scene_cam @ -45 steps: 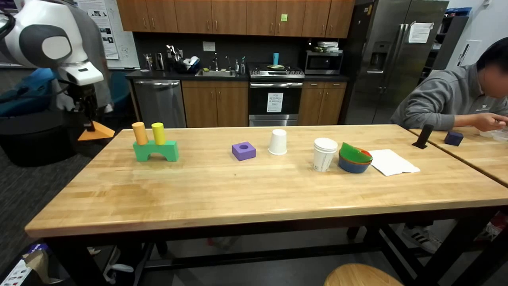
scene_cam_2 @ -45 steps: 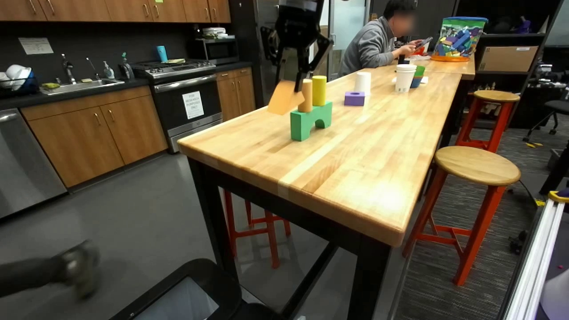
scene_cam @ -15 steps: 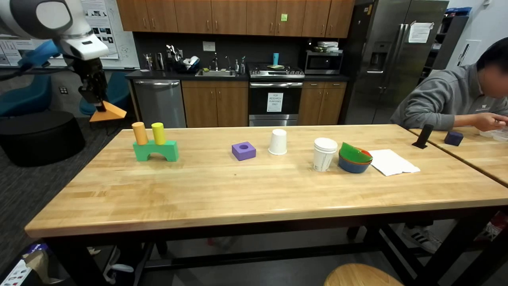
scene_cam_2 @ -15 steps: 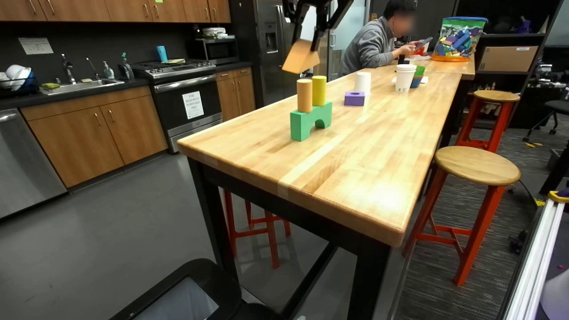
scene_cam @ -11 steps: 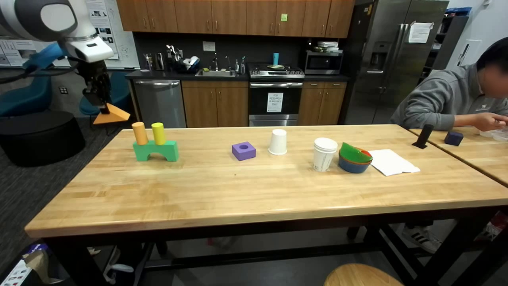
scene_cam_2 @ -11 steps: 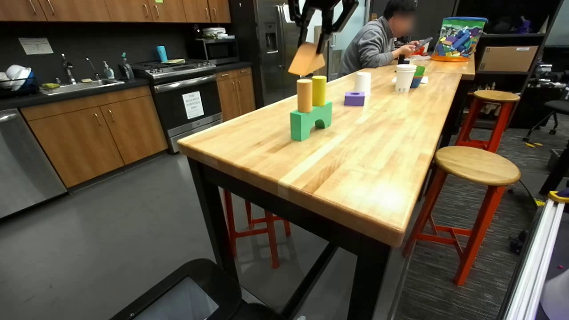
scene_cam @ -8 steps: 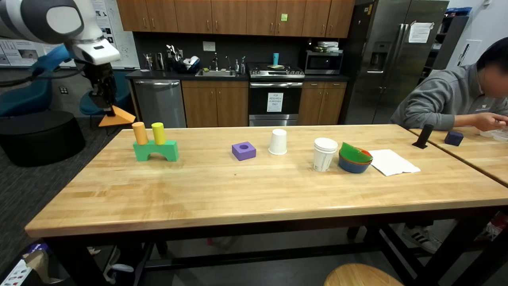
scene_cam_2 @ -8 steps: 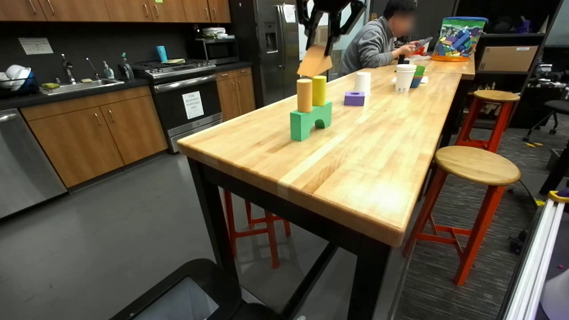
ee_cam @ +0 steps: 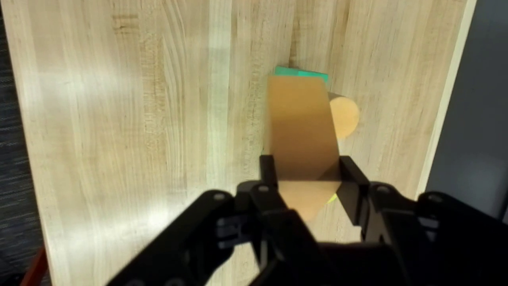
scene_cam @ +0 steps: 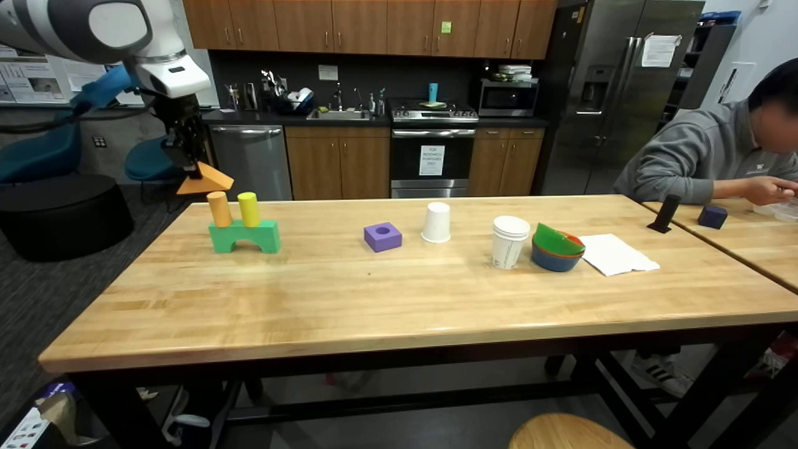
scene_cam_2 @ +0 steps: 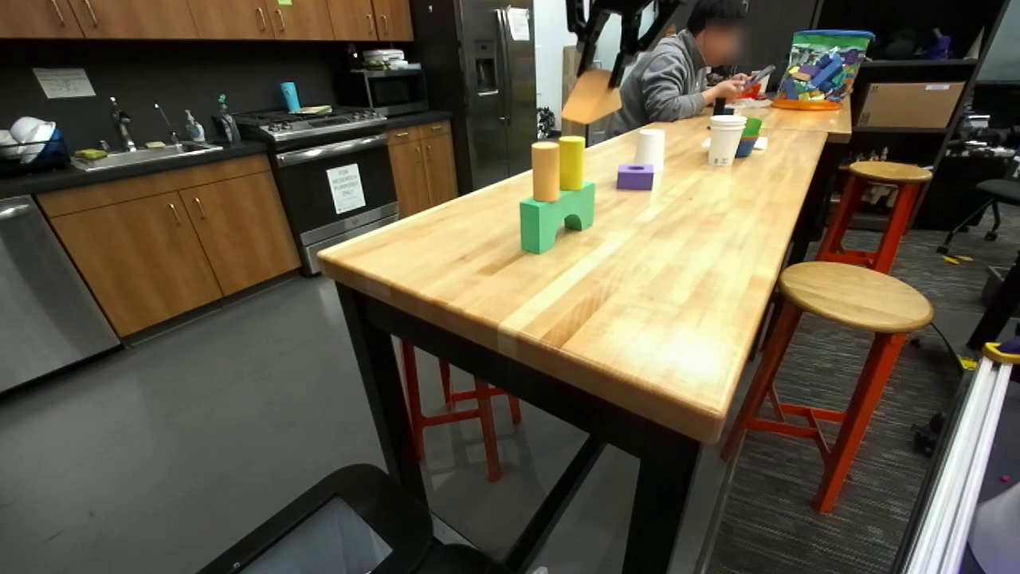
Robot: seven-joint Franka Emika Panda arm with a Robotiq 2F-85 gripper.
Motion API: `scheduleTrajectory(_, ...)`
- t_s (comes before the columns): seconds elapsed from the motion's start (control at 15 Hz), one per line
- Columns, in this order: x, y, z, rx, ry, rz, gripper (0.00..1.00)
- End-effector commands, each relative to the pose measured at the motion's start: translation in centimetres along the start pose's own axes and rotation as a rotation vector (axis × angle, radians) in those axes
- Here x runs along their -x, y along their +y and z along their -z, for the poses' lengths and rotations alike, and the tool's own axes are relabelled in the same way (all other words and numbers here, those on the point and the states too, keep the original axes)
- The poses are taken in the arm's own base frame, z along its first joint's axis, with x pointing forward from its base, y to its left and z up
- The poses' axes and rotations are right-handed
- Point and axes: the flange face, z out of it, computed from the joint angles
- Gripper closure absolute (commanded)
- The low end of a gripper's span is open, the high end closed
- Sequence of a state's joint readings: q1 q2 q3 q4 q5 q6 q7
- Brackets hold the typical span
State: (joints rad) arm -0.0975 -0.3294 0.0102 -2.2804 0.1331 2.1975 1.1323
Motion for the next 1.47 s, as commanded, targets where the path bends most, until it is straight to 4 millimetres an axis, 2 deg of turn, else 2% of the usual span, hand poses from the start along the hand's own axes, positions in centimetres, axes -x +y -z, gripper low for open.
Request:
scheduleTrajectory(0.0, 0.7, -0.8, 1.7, -0.01, 0.022, 0.001, 0.84)
scheduleTrajectory(0.53, 0.8, -2.3, 1.8, -0.003, 0.005, 0.005, 0.84)
scheduleTrajectory(1.07, 1.8, -3.5, -0.2, 0.101, -0.024, 0.037, 0.84)
scheduleTrajectory(1.4, 2.6, -4.2, -0.5, 0.117, -0.021, 0.064, 0.84)
